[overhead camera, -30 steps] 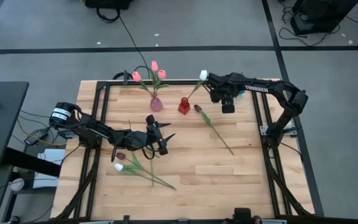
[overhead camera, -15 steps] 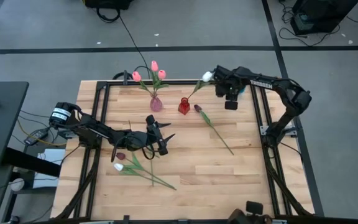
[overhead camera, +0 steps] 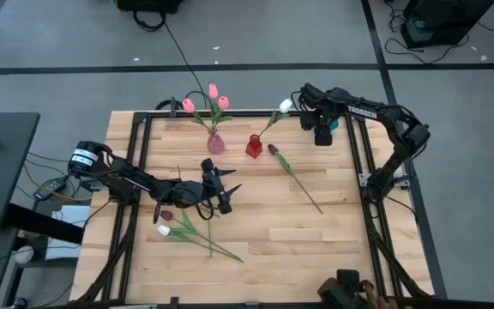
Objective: Sort flowers into vase by color
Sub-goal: Move the blue vase to the center of the table
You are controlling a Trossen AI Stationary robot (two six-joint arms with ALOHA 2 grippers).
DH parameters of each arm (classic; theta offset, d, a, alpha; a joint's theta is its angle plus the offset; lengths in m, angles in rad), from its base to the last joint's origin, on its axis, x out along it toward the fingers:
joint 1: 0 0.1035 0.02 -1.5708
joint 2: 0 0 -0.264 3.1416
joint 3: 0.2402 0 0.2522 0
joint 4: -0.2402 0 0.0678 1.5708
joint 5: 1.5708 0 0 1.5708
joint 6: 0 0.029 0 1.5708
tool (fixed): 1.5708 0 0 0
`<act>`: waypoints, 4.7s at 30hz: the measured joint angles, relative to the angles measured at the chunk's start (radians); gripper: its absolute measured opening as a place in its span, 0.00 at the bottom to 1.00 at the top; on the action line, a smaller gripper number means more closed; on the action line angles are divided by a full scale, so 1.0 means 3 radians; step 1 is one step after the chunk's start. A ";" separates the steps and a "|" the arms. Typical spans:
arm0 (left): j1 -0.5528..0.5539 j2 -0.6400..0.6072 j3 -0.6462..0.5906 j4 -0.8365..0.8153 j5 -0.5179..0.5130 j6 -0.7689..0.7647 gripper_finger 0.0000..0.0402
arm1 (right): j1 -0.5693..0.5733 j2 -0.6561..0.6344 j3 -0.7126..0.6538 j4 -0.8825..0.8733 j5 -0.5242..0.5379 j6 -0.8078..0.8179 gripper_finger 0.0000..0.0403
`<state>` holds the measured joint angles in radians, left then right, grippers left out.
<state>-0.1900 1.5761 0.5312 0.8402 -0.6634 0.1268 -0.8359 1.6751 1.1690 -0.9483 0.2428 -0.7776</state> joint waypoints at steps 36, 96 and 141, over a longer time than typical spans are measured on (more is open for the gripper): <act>0.0001 0.0000 0.0000 -0.0029 -0.0076 0.0065 0.62 | 0.0019 0.0192 -0.0537 0.0893 0.0416 -0.0979 0.54; -0.0029 0.0000 -0.0001 -0.0125 0.0311 -0.0084 0.62 | -0.0433 0.0078 0.0048 -0.0923 0.0055 0.4711 0.91; -0.0028 0.0000 -0.0001 -0.0334 0.0309 -0.0113 0.62 | 0.0147 -0.0810 -0.0723 0.0229 0.0054 0.4750 0.77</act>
<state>-0.1986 1.5761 0.5308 0.7400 -0.5709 0.0929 -0.7918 1.4320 0.9522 -0.8795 0.2591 0.6474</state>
